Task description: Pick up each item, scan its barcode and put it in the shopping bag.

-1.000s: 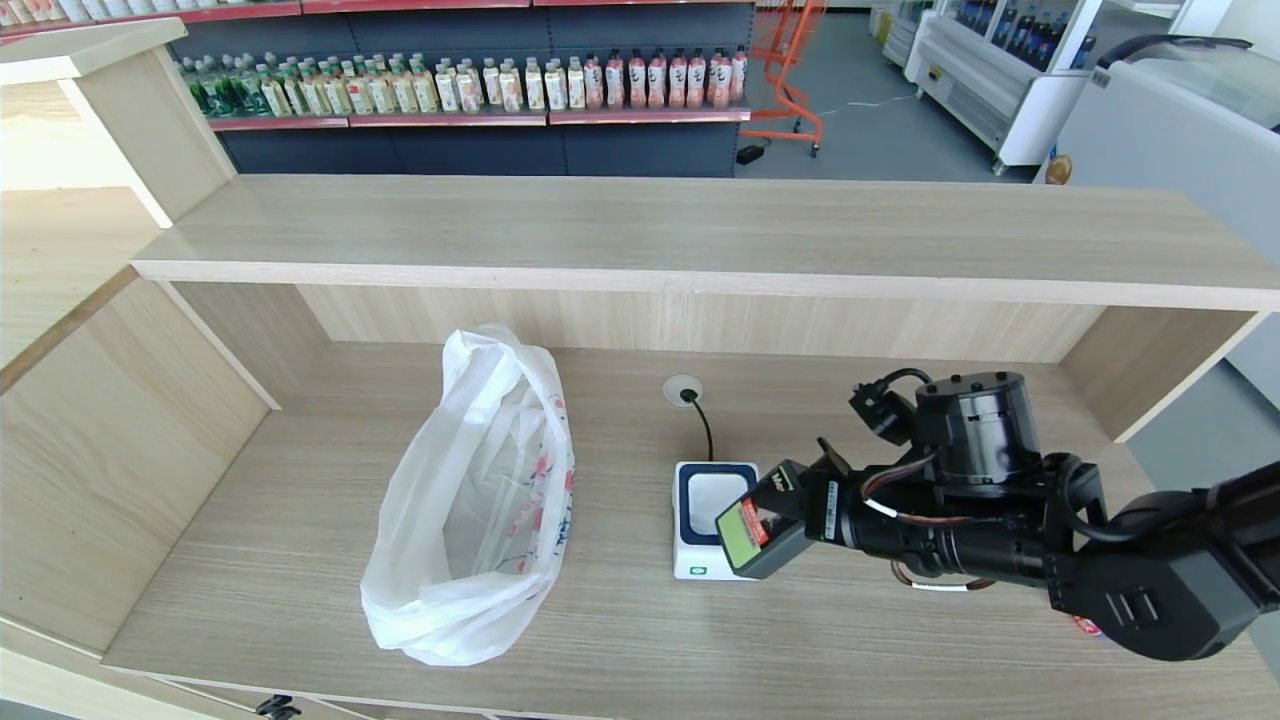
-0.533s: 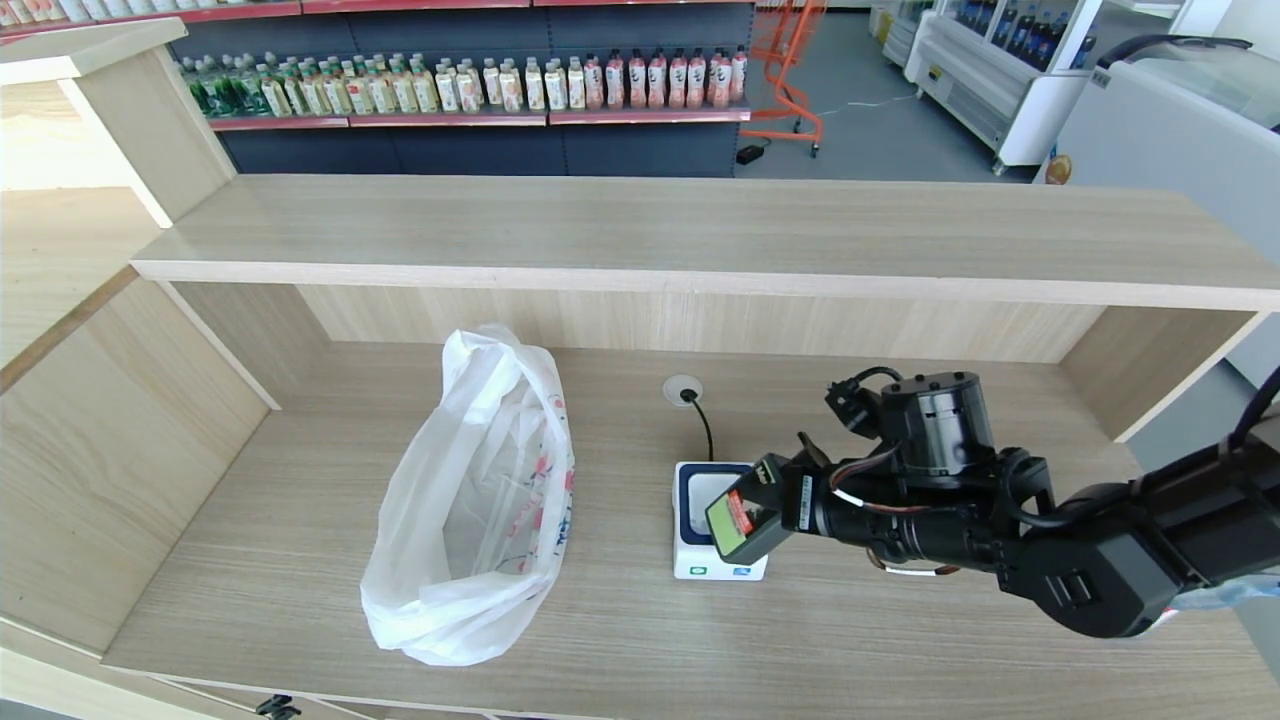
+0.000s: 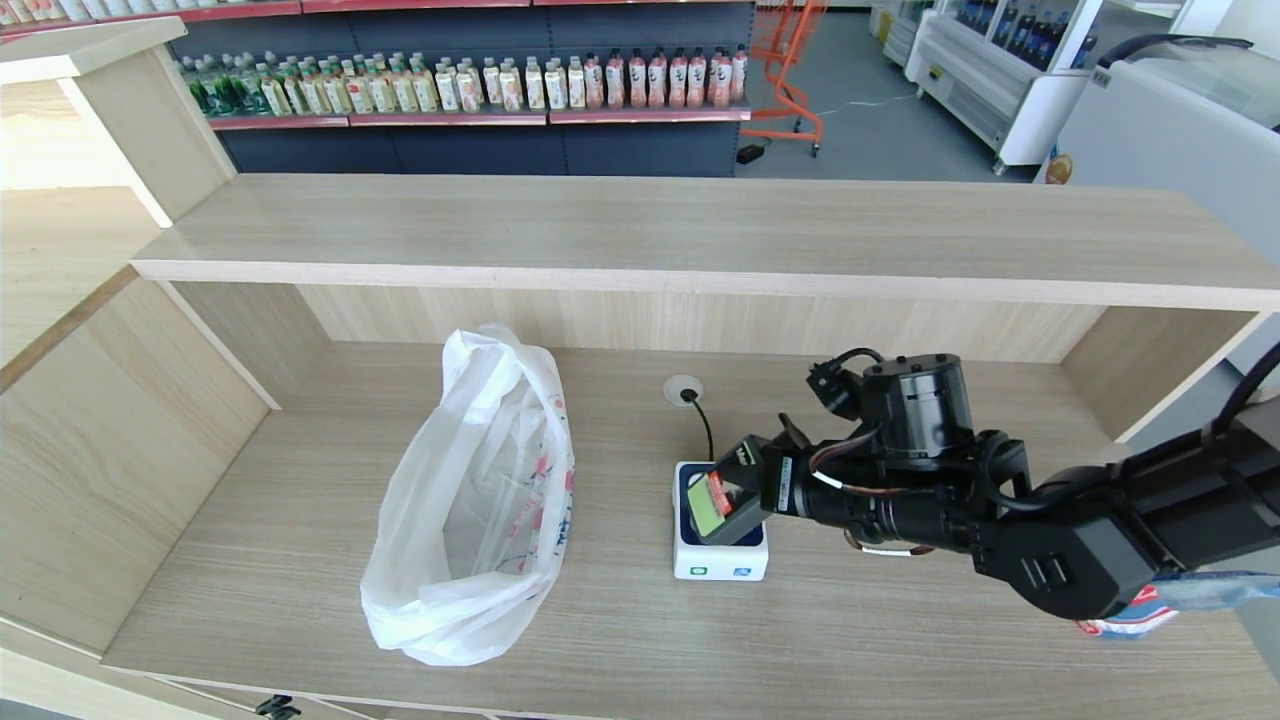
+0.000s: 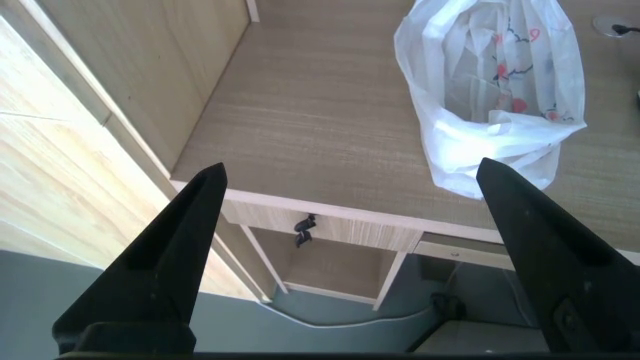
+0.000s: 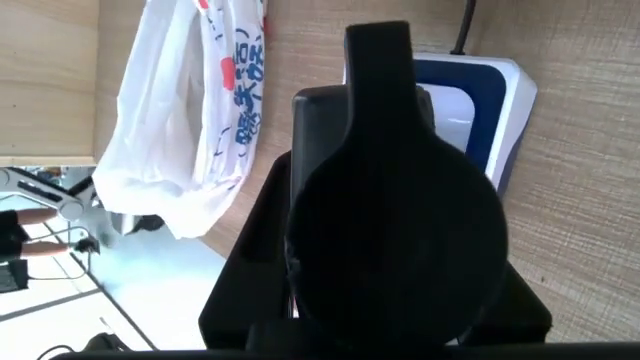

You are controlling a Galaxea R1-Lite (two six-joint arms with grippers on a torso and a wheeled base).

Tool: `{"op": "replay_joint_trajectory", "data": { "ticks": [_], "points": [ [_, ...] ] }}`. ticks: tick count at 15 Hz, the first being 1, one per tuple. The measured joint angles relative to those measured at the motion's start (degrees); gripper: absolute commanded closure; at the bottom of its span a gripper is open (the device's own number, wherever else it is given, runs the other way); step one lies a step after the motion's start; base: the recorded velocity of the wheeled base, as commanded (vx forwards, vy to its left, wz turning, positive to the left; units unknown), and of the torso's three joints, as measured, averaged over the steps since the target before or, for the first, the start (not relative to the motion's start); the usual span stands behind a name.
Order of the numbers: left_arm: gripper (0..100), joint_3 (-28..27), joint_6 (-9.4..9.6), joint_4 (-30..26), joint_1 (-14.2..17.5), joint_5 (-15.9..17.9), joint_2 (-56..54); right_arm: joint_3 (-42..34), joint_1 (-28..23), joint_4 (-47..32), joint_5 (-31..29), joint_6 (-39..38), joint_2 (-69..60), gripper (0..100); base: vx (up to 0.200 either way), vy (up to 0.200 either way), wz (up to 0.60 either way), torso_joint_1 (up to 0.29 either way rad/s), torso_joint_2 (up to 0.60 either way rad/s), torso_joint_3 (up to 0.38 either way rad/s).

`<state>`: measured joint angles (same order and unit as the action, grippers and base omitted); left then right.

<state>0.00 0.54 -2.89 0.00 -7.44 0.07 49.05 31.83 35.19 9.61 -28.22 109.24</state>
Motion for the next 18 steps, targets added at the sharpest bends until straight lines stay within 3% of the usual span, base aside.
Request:
{"op": "replay_joint_trajectory", "data": {
  "ticks": [3, 6, 8, 14, 18],
  "points": [
    [0, 0.0, 0.00, 0.0, 0.0, 0.0, 0.0, -1.6, -0.2, 0.1, 0.0, 5.2, -8.2, 100, 0.000, 0.000, 0.00, 0.000, 0.00, 0.000],
    [0, 0.0, 0.00, 0.0, 0.0, 0.0, 0.0, -8.1, -3.1, 0.2, -0.1, 23.3, -17.5, 100, 0.000, 0.000, 0.00, 0.000, 0.00, 0.000],
    [0, 0.0, 0.00, 0.0, 0.0, 0.0, 0.0, -14.6, -4.8, 0.4, 0.0, 28.8, -22.6, 100, 0.000, 0.000, 0.00, 0.000, 0.00, 0.000],
    [0, 0.0, 0.15, 0.0, 0.0, 0.0, 0.0, -21.1, -3.5, 0.6, 0.3, 29.5, -29.5, 100, 0.000, 0.000, 0.00, 0.000, 0.00, 0.000],
    [0, 0.0, 0.12, 0.0, 0.0, 0.0, 0.0, -21.0, 0.5, 1.8, 0.4, 18.5, -31.2, 100, 0.000, 0.150, 0.00, -0.002, 0.00, 0.005]
  ]
}}
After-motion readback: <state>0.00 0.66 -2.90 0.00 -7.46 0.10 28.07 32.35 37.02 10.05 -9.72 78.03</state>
